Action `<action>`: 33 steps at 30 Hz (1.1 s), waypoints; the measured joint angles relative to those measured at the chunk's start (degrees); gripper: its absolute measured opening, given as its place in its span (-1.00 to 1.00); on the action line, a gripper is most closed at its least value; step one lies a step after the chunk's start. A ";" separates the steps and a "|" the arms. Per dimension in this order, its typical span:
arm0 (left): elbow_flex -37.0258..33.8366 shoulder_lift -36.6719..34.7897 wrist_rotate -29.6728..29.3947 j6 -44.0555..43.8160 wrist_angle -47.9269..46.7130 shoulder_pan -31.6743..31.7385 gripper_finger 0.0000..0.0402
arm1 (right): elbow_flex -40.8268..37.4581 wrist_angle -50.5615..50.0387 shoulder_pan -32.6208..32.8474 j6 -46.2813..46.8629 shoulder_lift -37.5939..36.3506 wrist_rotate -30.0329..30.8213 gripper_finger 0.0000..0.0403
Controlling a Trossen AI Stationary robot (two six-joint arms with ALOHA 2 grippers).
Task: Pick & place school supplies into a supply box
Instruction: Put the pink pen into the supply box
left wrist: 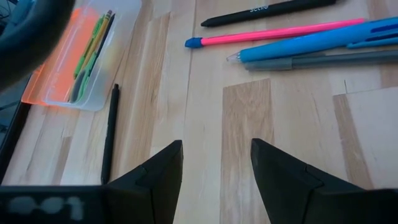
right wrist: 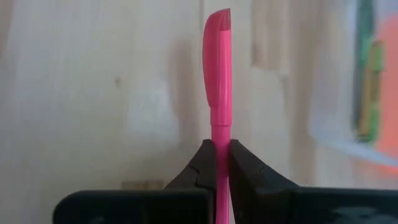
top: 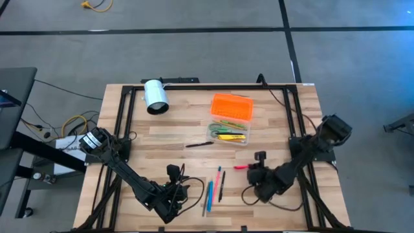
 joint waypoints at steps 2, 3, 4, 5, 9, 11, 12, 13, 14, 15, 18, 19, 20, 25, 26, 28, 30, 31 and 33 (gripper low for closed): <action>0.00 0.00 0.00 0.04 0.04 0.02 -0.10 | 2.45 -2.37 0.01 0.02 1.75 1.98 -1.00; 0.00 0.00 -0.02 0.18 0.12 0.01 -0.10 | 3.55 -3.98 0.01 -0.01 2.24 2.75 -1.00; 0.00 0.00 0.00 0.26 0.21 0.00 -0.10 | 4.63 -5.20 -0.05 -0.03 2.73 3.62 -1.00; 0.00 0.00 -0.02 0.29 0.25 0.01 -0.10 | 5.65 -5.86 -0.08 -0.17 3.17 4.51 -1.00; 0.00 0.00 0.10 0.46 0.24 -0.02 -0.10 | 8.51 -9.58 -0.22 -0.36 3.37 8.32 -1.00; 0.00 0.00 0.26 0.48 0.24 -0.02 -0.10 | 9.53 -11.58 -0.52 -0.39 3.05 10.53 -1.00; 0.00 0.00 0.26 0.48 0.24 -0.02 -0.10 | 9.84 -12.54 -0.58 -0.44 2.70 11.56 -1.00; 0.00 0.00 0.26 0.51 0.24 -0.02 -0.10 | 10.23 -12.88 -0.98 -0.51 2.41 12.68 -1.00; 0.00 0.00 0.26 0.67 0.24 -0.02 -0.10 | 10.41 -12.96 -1.41 -0.76 2.03 13.80 -1.00; 0.00 0.00 0.24 0.81 0.24 -0.02 -0.10 | 10.41 -13.35 -1.98 -1.10 1.55 14.67 -1.00; 0.00 0.00 0.20 1.28 0.24 -0.02 -0.10 | 10.41 -13.46 -4.82 -3.26 0.56 15.95 -1.00; 0.00 0.00 0.16 1.29 0.24 -0.02 -0.10 | 10.41 -13.49 -5.98 -4.15 0.42 16.25 -1.00; 0.00 0.00 0.03 1.31 0.24 -0.02 -0.10 | 10.41 -13.35 -7.37 -5.17 0.27 16.35 -1.00; 0.00 0.00 -0.51 2.24 0.24 -0.02 -0.10 | 10.41 -11.24 -16.18 -11.18 0.24 16.32 -0.99; 0.00 0.00 -0.82 2.32 0.22 -0.02 -0.10 | 10.41 -10.17 -18.07 -12.81 0.24 16.11 -0.99; 0.00 0.00 -0.87 2.65 0.24 -0.02 -0.10 | 10.41 -6.71 -21.69 -16.62 0.24 14.65 -0.99; 0.00 0.00 -0.86 2.69 0.22 -0.02 -0.10 | 10.41 -2.91 -24.96 -20.81 0.24 12.01 -0.99; 0.00 0.00 -0.82 2.69 0.22 -0.02 -0.10 | 10.41 -0.88 -26.34 -22.72 0.24 10.44 -0.99; 0.00 0.00 -0.69 2.69 0.20 -0.02 -0.10 | 10.41 2.40 -28.60 -25.69 0.24 7.27 -0.99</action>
